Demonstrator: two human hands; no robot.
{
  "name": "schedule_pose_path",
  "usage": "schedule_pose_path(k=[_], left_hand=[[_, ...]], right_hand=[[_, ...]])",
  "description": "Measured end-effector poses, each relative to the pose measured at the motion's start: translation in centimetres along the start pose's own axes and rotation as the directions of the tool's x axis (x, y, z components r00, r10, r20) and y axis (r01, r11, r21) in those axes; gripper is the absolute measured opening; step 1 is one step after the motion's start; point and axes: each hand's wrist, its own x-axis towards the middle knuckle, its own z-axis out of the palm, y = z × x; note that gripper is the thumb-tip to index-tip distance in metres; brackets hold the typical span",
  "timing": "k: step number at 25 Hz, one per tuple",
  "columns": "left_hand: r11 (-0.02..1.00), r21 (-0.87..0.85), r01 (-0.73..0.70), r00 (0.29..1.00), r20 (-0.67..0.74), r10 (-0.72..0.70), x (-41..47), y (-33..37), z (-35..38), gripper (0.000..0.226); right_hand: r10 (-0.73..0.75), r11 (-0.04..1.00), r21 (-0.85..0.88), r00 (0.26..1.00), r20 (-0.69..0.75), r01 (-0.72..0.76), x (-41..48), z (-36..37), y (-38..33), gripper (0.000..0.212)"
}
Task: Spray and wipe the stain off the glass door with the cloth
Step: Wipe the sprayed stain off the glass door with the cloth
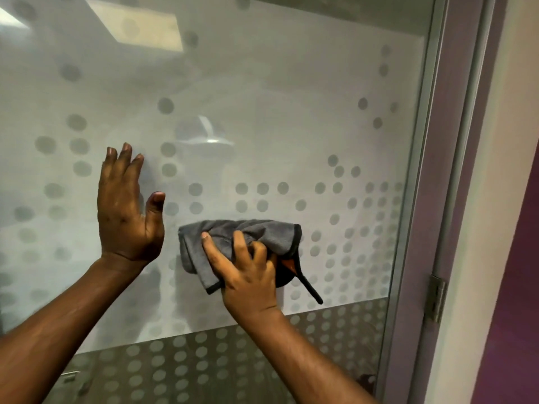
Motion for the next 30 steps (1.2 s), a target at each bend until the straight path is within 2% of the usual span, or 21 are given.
schedule_pose_path(k=[4,7,10,12,15,16,18,19,20,21,23,24,25,26,27,28,29,30], left_hand=[[0.999,0.047,0.010,0.996,0.084,-0.014,-2.0,1.6,-0.8,0.069],[0.996,0.084,-0.008,0.987,0.160,-0.006,-3.9,2.5,-1.4,0.070],[0.995,0.100,0.027,0.978,0.202,-0.047,-5.9,3.3,-2.2,0.068],[0.992,0.112,0.051,0.969,0.234,-0.076,-7.6,3.9,-2.7,0.066],[0.988,0.124,0.088,0.948,0.294,-0.121,-10.3,4.9,-3.8,0.064],[0.986,0.124,0.110,0.939,0.313,-0.144,-11.1,5.2,-4.2,0.065],[0.979,0.120,0.163,0.919,0.343,-0.195,-12.6,5.9,-5.0,0.065],[0.973,0.117,0.199,0.905,0.360,-0.228,-13.2,6.4,-5.5,0.066],[0.966,0.118,0.231,0.892,0.372,-0.259,-13.8,6.7,-6.2,0.066],[0.959,0.115,0.261,0.879,0.382,-0.285,-14.5,7.1,-7.0,0.067],[0.933,0.092,0.348,0.840,0.412,-0.354,-15.4,7.5,-8.6,0.067],[0.913,0.081,0.400,0.810,0.434,-0.394,-15.7,7.7,-9.8,0.063],[0.883,0.079,0.463,0.767,0.463,-0.444,-16.3,8.1,-9.7,0.057],[0.836,0.075,0.543,0.705,0.500,-0.503,-16.7,8.4,-9.9,0.051],[0.769,0.080,0.634,0.614,0.552,-0.564,-17.2,8.5,-10.9,0.046],[0.664,0.099,0.741,0.479,0.615,-0.626,-17.9,8.4,-12.5,0.042],[0.509,0.125,0.852,0.299,0.681,-0.668,-18.7,8.2,-14.0,0.039],[0.292,0.154,0.944,0.086,0.739,-0.668,-19.4,7.9,-15.6,0.041]], right_hand=[[0.078,0.994,-0.075,0.996,-0.038,-0.081,-3.0,-0.6,3.6,0.066],[0.266,0.961,-0.064,0.962,-0.061,-0.270,-4.3,-1.1,5.7,0.074],[0.497,0.867,0.069,0.867,-0.037,-0.494,-6.4,-1.1,5.4,0.087],[0.565,0.815,0.141,0.825,0.021,-0.562,-8.3,-1.1,4.2,0.091],[0.585,0.741,0.251,0.782,0.214,-0.623,-10.6,-1.2,2.4,0.096],[0.573,0.717,0.295,0.775,0.266,-0.631,-11.2,-1.3,2.1,0.092],[0.558,0.623,0.448,0.766,0.319,-0.641,-11.7,-1.5,1.7,0.070],[0.570,0.516,0.555,0.745,0.347,-0.653,-11.9,-1.9,1.5,0.055],[0.588,0.353,0.642,0.695,0.414,-0.681,-11.8,-2.6,1.2,0.043],[0.593,0.154,0.669,0.609,0.527,-0.728,-11.7,-3.5,0.8,0.034],[0.524,-0.315,0.547,0.339,0.782,-0.776,-11.5,-4.9,0.2,0.030],[0.428,-0.548,0.461,0.240,0.871,-0.698,-11.5,-5.8,-0.2,0.037],[0.321,-0.728,0.379,0.204,0.925,-0.572,-11.8,-6.1,0.3,0.042],[0.245,-0.838,0.317,0.214,0.946,-0.443,-12.1,-6.7,0.6,0.044],[0.208,-0.900,0.282,0.240,0.948,-0.332,-12.4,-7.6,0.0,0.043],[0.208,-0.931,0.273,0.261,0.943,-0.244,-13.0,-8.7,-1.3,0.045],[0.208,-0.945,0.265,0.271,0.940,-0.193,-13.6,-9.8,-3.0,0.047],[0.204,-0.949,0.259,0.277,0.939,-0.178,-14.3,-10.8,-4.8,0.050]])
